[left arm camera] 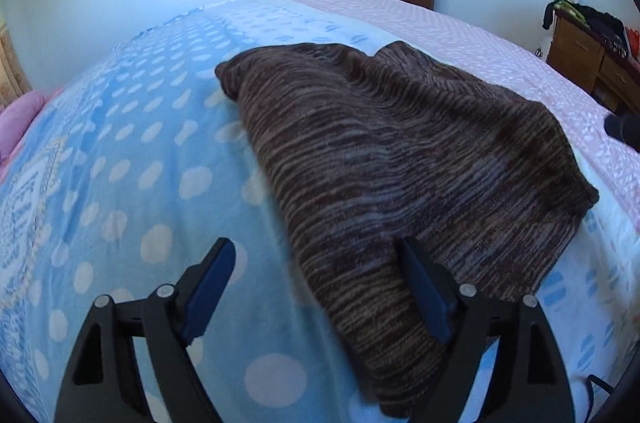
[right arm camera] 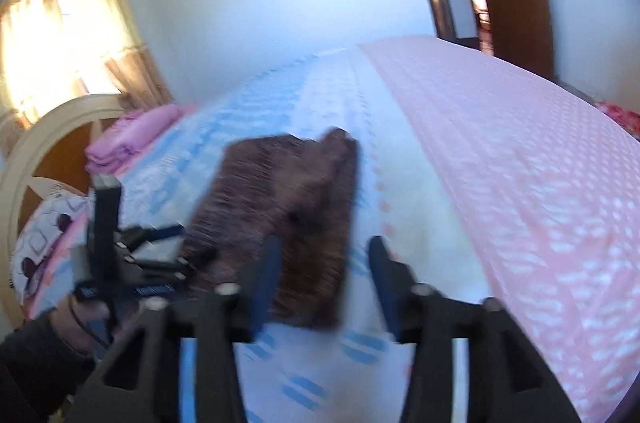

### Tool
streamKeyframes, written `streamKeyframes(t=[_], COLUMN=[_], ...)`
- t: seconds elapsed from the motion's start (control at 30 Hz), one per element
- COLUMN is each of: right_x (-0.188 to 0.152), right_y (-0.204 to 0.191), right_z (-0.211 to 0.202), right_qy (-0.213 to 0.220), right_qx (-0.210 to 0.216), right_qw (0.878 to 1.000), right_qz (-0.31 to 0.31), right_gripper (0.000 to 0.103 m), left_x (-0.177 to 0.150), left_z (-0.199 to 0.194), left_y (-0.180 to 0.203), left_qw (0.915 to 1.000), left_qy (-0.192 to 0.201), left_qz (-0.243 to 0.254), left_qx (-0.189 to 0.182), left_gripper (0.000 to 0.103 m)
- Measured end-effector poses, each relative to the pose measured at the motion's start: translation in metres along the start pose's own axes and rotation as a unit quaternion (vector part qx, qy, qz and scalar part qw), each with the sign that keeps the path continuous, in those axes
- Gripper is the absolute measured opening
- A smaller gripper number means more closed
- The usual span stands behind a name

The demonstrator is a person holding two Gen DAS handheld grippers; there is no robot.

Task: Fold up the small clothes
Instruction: 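Open both grippers and press the folded brown sweater flat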

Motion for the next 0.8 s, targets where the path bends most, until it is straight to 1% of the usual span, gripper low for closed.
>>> streamKeyframes(t=[0.07,0.1,0.13,0.2,0.27,0.3,0.33,0.37,0.4,0.47,0.5,0.53,0.6,0.63,0.7,0.77,0.8], right_x=[0.012,0.018,0.023,0.033,0.043,0.048,0.055,0.059,0.061,0.055,0.047,0.042,0.037,0.035,0.034,0.033,0.033], right_y=[-0.023,-0.037,-0.050,-0.056,-0.057,-0.056,-0.054,-0.054,-0.055,-0.054,-0.054,-0.056,-0.066,-0.069,-0.068,-0.065,-0.063], right_z=[0.019,0.034,0.053,0.082,0.120,0.136,0.156,0.169,0.186,0.216,0.233,0.244,0.249,0.250,0.248,0.247,0.242], right_qy=[-0.009,-0.021,-0.043,-0.063,-0.101,-0.110,-0.122,-0.131,-0.147,-0.193,-0.214,-0.227,-0.213,-0.210,-0.204,-0.193,-0.190], right_qx=[0.034,0.056,0.077,0.083,0.089,0.093,0.096,0.093,0.093,0.105,0.108,0.111,0.107,0.098,0.090,0.093,0.096], right_qw=[0.999,0.997,0.994,0.993,0.990,0.989,0.988,0.987,0.984,0.975,0.970,0.967,0.969,0.970,0.972,0.975,0.975], right_qz=[-0.026,-0.047,-0.061,-0.056,-0.031,-0.021,-0.015,-0.019,-0.028,-0.032,-0.032,-0.035,-0.064,-0.072,-0.068,-0.064,-0.064], right_gripper=[0.052,0.052,0.052,0.052,0.050,0.043,0.034,0.028,0.019,0.015,0.015,0.015,0.015,0.015,0.015,0.015,0.018], left_x=[-0.003,-0.005,-0.007,-0.009,-0.012,-0.015,-0.017,-0.019,-0.020,-0.023,-0.024,-0.026,-0.027,-0.028,-0.028,-0.028,-0.029], left_z=[-0.001,-0.003,-0.006,-0.007,-0.009,-0.010,-0.010,-0.010,-0.010,-0.011,-0.010,-0.010,-0.009,-0.007,-0.005,-0.003,-0.003], left_y=[0.001,0.002,0.003,0.004,0.003,0.001,-0.002,-0.003,-0.005,-0.009,-0.011,-0.013,-0.019,-0.021,-0.024,-0.026,-0.028], left_qw=[0.9999,0.9999,0.9997,0.9995,0.9995,0.9996,0.9997,0.9997,0.9997,0.9993,0.9991,0.9987,0.9979,0.9975,0.9970,0.9963,0.9962], left_qy=[0.007,0.010,0.013,0.017,0.016,0.013,0.009,0.007,0.004,0.001,0.000,-0.001,-0.003,-0.005,-0.009,-0.013,-0.014], left_qz=[0.002,0.005,0.007,0.008,0.003,-0.003,-0.012,-0.018,-0.024,-0.037,-0.043,-0.050,-0.065,-0.070,-0.077,-0.083,-0.085], left_qx=[0.007,0.013,0.017,0.026,0.026,0.024,0.018,0.014,0.010,0.004,0.002,0.002,0.000,-0.001,-0.009,-0.017,-0.018], left_gripper=[0.087,0.087,0.087,0.087,0.087,0.087,0.087,0.087,0.088,0.090,0.090,0.090,0.091,0.094,0.094,0.096,0.097])
Point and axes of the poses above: each gripper's, at about its wrist camera, not at the fingertips, and z roughly the way its jaws point, y to its right, x to its top, the point moved 3 cm from there along z, roughly the way its jaws point, and after that the axes turned 14 degrees about x, right-handed, at the moved point
